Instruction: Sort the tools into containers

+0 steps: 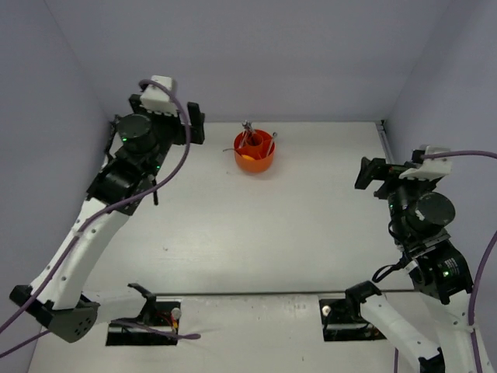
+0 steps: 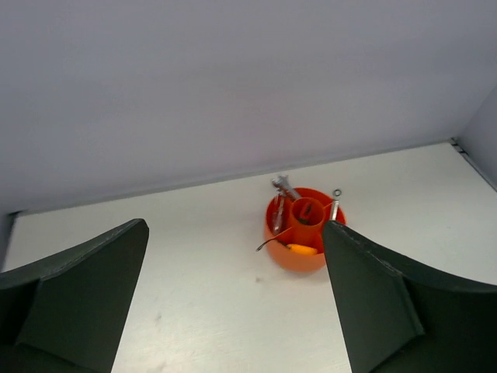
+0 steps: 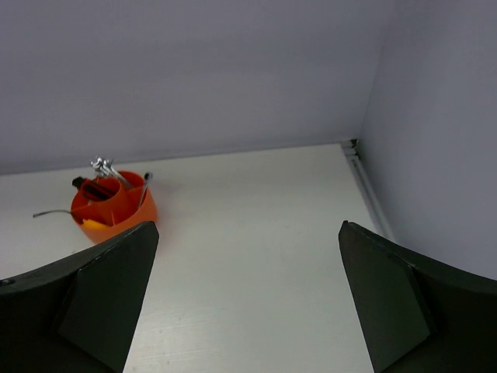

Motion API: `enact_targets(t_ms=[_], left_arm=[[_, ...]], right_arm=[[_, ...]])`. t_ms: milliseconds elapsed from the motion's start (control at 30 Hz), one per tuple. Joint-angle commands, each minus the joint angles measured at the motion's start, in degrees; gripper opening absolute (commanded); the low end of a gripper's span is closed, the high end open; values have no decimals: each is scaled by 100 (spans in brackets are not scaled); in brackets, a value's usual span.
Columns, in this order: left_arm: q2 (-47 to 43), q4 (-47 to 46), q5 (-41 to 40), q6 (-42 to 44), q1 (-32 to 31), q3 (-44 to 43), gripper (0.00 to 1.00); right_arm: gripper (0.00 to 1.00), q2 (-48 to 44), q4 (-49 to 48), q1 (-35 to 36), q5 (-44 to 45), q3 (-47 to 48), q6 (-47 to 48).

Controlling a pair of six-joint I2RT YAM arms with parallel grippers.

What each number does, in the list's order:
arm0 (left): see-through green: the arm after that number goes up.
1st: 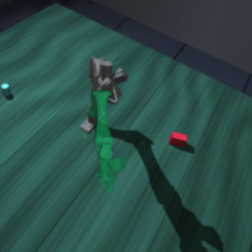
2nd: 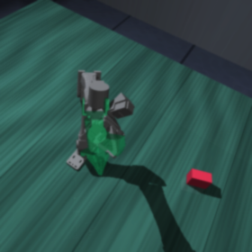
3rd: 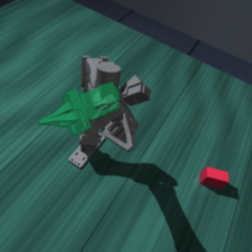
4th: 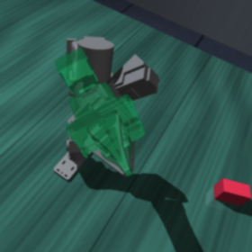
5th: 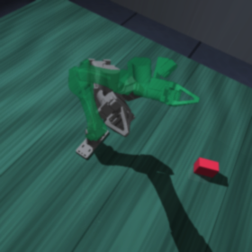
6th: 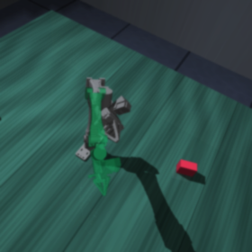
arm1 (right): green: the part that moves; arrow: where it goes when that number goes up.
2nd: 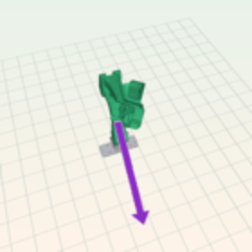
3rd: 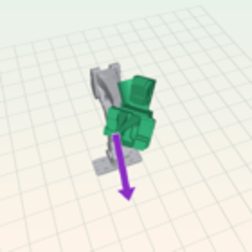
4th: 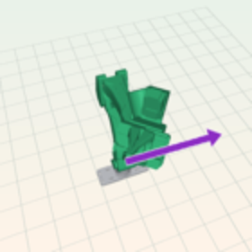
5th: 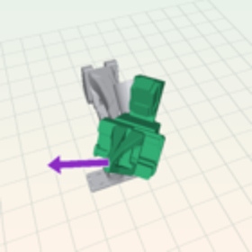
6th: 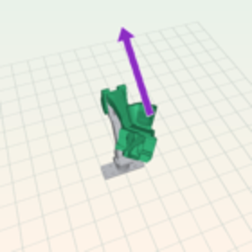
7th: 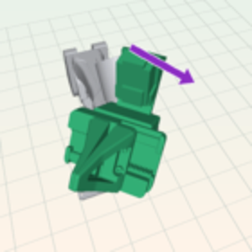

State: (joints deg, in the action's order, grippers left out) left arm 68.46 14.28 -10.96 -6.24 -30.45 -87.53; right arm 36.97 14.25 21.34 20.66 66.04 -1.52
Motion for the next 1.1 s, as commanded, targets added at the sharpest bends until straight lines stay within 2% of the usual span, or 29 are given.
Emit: enact_targets(t_ms=[0, 267, 433, 667, 833, 1067], left_arm=[[-1072, 1025, -1326, -51, 66, 827, 94], [-2933, 2865, -2665, -693, 69, 1558, 95], [-3439, 3673, -2727, -1047, 75, 1610, 95], [-3507, 3731, -2614, -1369, 75, 1717, 95], [-3474, 3724, -2466, -1431, 75, 1708, 95], [-3445, 3730, -2352, -1428, 75, 1792, 95]], right_arm=[[100, -275, -64, -22, 466, 12, 285], [100, -976, 40, -22, -62, -240, -9], [100, -1243, 245, -16, -13, -129, 99], [100, -1614, 367, 3, -37, -210, 149], [100, -1591, 501, 95, 34, -97, 341], [100, -1361, 535, 392, 163, -11, 155]])
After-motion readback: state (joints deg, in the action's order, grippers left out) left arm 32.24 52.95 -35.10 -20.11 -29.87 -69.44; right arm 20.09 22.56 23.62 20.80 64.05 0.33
